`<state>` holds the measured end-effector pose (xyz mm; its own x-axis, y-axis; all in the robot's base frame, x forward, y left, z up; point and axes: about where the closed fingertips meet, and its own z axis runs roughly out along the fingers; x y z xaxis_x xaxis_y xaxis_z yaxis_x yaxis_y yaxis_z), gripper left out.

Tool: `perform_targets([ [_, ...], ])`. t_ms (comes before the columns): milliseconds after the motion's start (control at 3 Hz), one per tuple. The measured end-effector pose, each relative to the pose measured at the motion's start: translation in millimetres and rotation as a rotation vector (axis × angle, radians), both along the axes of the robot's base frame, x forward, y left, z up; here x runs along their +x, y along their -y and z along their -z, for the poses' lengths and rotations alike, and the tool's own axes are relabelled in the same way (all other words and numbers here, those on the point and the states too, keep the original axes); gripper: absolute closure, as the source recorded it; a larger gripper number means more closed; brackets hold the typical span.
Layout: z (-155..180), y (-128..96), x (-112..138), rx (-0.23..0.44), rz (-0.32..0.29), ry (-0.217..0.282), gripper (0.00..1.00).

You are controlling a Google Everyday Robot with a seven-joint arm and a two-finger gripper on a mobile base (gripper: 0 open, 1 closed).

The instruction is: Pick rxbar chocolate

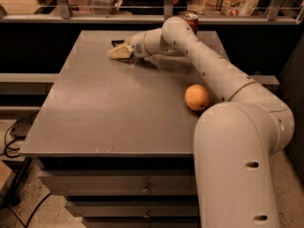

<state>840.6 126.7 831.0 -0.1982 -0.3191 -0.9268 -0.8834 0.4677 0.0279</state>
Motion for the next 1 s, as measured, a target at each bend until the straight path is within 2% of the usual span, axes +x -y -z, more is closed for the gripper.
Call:
perform_targets([
  [667,-3.4,0.0,0.0,0.000,0.000,0.000,0.96],
  [1000,-3.7,0.0,0.0,0.000,0.000,0.000,1.00],
])
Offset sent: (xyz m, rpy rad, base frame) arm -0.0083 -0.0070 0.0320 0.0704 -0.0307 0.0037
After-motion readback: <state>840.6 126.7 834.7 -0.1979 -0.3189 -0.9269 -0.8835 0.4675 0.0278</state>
